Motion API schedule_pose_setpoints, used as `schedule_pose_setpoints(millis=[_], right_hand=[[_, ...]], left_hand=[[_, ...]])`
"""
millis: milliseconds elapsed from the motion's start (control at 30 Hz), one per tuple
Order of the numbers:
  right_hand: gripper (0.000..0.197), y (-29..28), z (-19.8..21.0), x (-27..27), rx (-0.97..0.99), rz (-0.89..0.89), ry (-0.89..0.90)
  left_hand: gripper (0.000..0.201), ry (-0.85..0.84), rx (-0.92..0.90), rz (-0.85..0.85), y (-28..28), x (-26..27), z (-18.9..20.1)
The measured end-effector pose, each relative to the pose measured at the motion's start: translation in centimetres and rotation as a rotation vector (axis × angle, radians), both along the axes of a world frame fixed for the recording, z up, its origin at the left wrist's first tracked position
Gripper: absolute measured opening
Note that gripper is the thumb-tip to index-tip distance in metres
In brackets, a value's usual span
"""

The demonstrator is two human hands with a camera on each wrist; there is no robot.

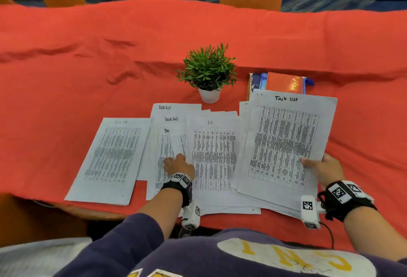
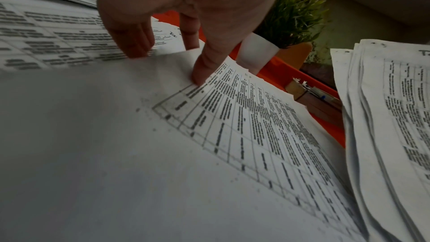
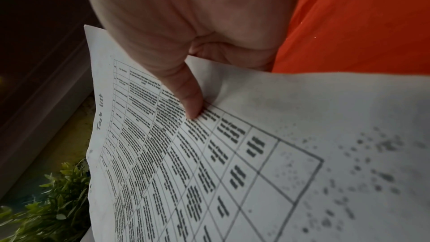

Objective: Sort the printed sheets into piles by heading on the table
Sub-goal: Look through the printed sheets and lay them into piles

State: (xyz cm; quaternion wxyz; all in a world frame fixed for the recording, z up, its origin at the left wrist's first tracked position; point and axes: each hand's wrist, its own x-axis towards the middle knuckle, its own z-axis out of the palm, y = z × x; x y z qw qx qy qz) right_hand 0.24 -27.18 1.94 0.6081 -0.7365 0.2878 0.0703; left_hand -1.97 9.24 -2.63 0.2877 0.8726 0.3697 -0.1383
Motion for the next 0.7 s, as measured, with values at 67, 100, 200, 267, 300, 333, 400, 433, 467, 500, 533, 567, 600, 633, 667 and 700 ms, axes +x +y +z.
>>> schedule_pose_setpoints(millis=[67, 100, 200, 267, 300, 333, 400, 433, 467, 500, 533, 567, 600, 633, 667, 700], right_hand=[[0.036, 0.0, 0.1, 0.0, -0.004, 0.005, -0.001], [0.036, 0.0, 0.2, 0.1, -0.001, 0.007, -0.001], [0.034, -0.3, 0.3, 0.3, 0.001, 0.011, -0.002], [0.034, -0.6, 0.2, 0.4, 0.007, 0.013, -0.009], [0.034, -0.7, 0.1, 0.4, 0.009, 0.014, -0.010], [0.035, -0.9, 0.0, 0.6, 0.014, 0.013, -0.014], [0.032, -1.4, -0.4, 0.9, 0.021, 0.009, -0.019], [0.030, -1.7, -0.5, 1.0, 0.022, 0.007, -0.021], [0.028, -1.9, -0.8, 1.2, 0.020, 0.004, -0.020], [0.027, -2.1, -0.9, 1.3, 0.018, 0.006, -0.018], [0.027, -2.3, -1.1, 1.5, 0.017, 0.005, -0.017], [0.026, -2.5, -1.1, 1.7, 0.019, 0.000, -0.016], [0.024, -2.5, -1.3, 1.9, 0.023, -0.008, -0.018], [0.024, -2.5, -1.3, 2.1, 0.029, -0.012, -0.017], [0.024, -2.5, -1.5, 2.4, 0.036, -0.014, -0.026], [0.024, -2.3, -1.4, 2.6, 0.040, -0.016, -0.032]], left_hand=[[0.025, -0.053, -0.014, 0.022, 0.1, 0.1, 0.0], [0.018, -0.074, -0.037, 0.024, 0.2, 0.2, 0.1], [0.019, -0.182, -0.118, 0.012, 0.2, 0.1, 0.1], [0.016, -0.225, -0.141, 0.016, 0.1, 0.0, 0.8], [0.015, -0.243, -0.153, 0.014, 0.2, 0.0, 1.5], [0.016, -0.272, -0.163, 0.007, 0.4, 0.0, 2.4], [0.022, -0.351, -0.126, -0.023, 1.4, 0.4, 5.0], [0.025, -0.399, -0.077, -0.056, 2.0, 0.8, 6.3], [0.027, -0.450, -0.036, -0.091, 2.7, 1.1, 7.8], [0.027, -0.497, -0.021, -0.118, 3.3, 1.3, 9.4], [0.027, -0.541, -0.027, -0.146, 3.8, 1.5, 11.0], [0.026, -0.578, -0.045, -0.172, 4.2, 1.6, 12.4], [0.026, -0.614, -0.074, -0.190, 4.6, 1.7, 13.7], [0.026, -0.651, -0.119, -0.196, 5.1, 1.9, 14.6], [0.027, -0.693, -0.176, -0.193, 5.4, 2.0, 15.3], [0.027, -0.730, -0.239, -0.185, 5.5, 2.1, 15.8]])
